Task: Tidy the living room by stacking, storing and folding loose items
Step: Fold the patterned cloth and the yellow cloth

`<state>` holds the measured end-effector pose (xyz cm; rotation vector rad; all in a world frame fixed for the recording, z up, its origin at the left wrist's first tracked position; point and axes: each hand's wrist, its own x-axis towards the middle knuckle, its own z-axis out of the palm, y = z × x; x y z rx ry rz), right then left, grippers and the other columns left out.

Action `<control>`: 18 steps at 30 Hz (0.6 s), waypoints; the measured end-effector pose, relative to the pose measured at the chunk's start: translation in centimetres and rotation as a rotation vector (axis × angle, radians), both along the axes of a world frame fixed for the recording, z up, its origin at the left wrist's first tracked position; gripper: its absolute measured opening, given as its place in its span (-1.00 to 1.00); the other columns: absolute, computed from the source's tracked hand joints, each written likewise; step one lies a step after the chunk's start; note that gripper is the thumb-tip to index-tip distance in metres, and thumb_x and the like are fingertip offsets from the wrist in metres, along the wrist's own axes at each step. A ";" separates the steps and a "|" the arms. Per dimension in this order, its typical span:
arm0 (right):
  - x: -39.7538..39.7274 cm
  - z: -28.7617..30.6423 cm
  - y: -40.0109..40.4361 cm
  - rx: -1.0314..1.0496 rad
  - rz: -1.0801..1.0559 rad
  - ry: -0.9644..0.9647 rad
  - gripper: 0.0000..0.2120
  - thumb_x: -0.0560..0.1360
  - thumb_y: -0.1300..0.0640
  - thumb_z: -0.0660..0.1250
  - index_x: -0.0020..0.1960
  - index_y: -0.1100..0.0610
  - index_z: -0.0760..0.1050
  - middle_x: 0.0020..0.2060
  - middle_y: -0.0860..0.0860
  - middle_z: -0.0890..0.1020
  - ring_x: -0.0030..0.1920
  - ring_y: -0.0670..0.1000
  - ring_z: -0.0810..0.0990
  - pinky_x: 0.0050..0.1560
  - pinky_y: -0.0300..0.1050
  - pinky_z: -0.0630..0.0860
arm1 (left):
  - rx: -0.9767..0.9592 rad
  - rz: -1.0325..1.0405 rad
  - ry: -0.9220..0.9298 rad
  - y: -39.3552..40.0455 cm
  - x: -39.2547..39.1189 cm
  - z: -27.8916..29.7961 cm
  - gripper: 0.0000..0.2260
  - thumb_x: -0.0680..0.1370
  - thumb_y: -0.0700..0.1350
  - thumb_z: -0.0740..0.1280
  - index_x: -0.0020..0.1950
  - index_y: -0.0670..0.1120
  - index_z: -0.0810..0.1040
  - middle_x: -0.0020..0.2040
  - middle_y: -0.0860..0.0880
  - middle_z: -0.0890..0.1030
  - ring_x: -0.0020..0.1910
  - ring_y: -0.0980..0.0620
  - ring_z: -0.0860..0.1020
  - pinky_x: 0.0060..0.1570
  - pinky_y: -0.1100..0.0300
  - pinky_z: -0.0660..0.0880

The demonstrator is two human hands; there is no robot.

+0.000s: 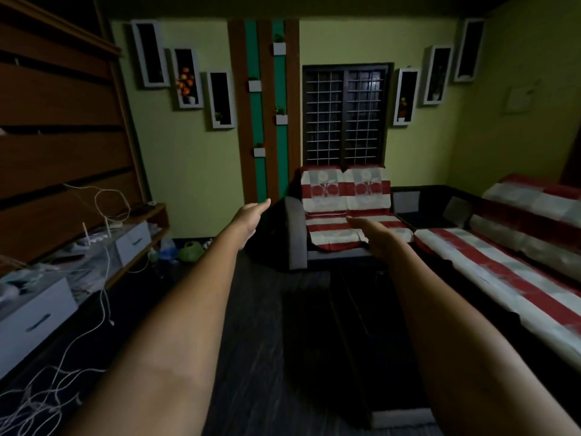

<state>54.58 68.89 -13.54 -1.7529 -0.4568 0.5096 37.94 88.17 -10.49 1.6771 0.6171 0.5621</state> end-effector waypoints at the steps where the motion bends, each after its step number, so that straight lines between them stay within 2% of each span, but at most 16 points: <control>1: 2.0 0.5 1.8 -0.011 -0.009 0.012 -0.42 0.58 -0.06 0.23 0.50 0.17 0.19 0.50 0.15 0.19 0.49 0.16 0.17 0.45 0.08 0.11 | -0.010 0.000 0.012 2.1 2.0 0.2 -0.47 0.62 0.10 0.19 0.51 -0.12 0.23 0.51 -0.05 0.26 0.49 -0.05 0.22 0.40 0.09 0.19; 3: 6.4 1.8 5.9 -0.009 0.007 0.006 -0.37 0.54 -0.13 0.25 0.50 0.13 0.18 0.50 0.13 0.20 0.48 0.17 0.17 0.48 0.12 0.08 | -0.011 -0.008 0.023 6.3 6.2 1.0 -0.46 0.62 0.11 0.19 0.52 -0.11 0.21 0.52 -0.05 0.24 0.49 -0.07 0.20 0.41 0.08 0.18; 5: 10.6 2.3 9.7 -0.010 0.046 0.010 -0.22 0.37 -0.26 0.35 0.47 0.08 0.26 0.46 0.09 0.29 0.43 0.17 0.28 0.45 0.23 0.12 | -0.025 0.004 0.024 9.8 9.8 1.4 -0.46 0.61 0.13 0.19 0.52 -0.10 0.21 0.52 -0.05 0.24 0.49 -0.07 0.21 0.40 0.07 0.18; 6: 13.1 2.3 11.7 -0.009 0.055 -0.006 -0.22 0.35 -0.26 0.35 0.45 0.07 0.27 0.45 0.07 0.32 0.42 0.16 0.30 0.45 0.23 0.13 | -0.028 0.002 0.023 11.9 11.9 1.3 -0.46 0.61 0.13 0.19 0.52 -0.09 0.21 0.52 -0.05 0.24 0.49 -0.07 0.22 0.39 0.07 0.19; 8: 18.5 1.3 15.8 -0.025 0.085 -0.042 -0.28 0.41 -0.26 0.33 0.45 0.06 0.28 0.44 0.05 0.32 0.44 0.16 0.28 0.45 0.22 0.11 | -0.043 -0.004 0.025 15.8 15.6 1.0 -0.44 0.61 0.14 0.20 0.52 -0.09 0.20 0.52 -0.05 0.25 0.48 -0.07 0.22 0.41 0.07 0.19; 11: 25.4 -0.9 20.8 -0.043 0.133 -0.025 -0.12 0.21 -0.38 0.43 0.42 -0.01 0.34 0.46 0.05 0.32 0.46 0.15 0.26 0.44 0.27 0.12 | -0.074 0.003 0.031 20.4 20.6 0.2 -0.45 0.61 0.12 0.19 0.52 -0.12 0.20 0.51 -0.06 0.25 0.49 -0.08 0.22 0.42 0.06 0.18; 14: 29.8 -1.9 25.1 -0.046 0.052 -0.031 -0.36 0.46 -0.20 0.31 0.45 0.05 0.31 0.48 0.06 0.26 0.49 0.13 0.19 0.47 0.22 0.05 | -0.078 -0.020 0.043 25.5 27.0 -1.2 -0.45 0.62 0.11 0.18 0.52 -0.14 0.19 0.52 -0.08 0.24 0.49 -0.08 0.21 0.44 0.05 0.15; 17: 32.3 -1.1 28.9 -0.082 -0.026 -0.013 -0.33 0.46 -0.15 0.32 0.46 0.11 0.27 0.49 0.11 0.24 0.48 0.15 0.20 0.47 0.18 0.07 | -0.053 -0.070 0.053 30.1 33.4 -2.0 -0.46 0.62 0.10 0.17 0.51 -0.14 0.20 0.51 -0.09 0.24 0.49 -0.08 0.21 0.43 0.06 0.15; 18: 35.2 -1.1 31.2 -0.068 -0.035 0.010 -0.32 0.48 -0.15 0.31 0.48 0.12 0.23 0.50 0.13 0.21 0.49 0.17 0.17 0.48 0.17 0.05 | -0.042 -0.084 0.040 32.4 36.5 -1.6 -0.47 0.62 0.10 0.18 0.51 -0.13 0.20 0.51 -0.09 0.25 0.49 -0.08 0.21 0.43 0.06 0.15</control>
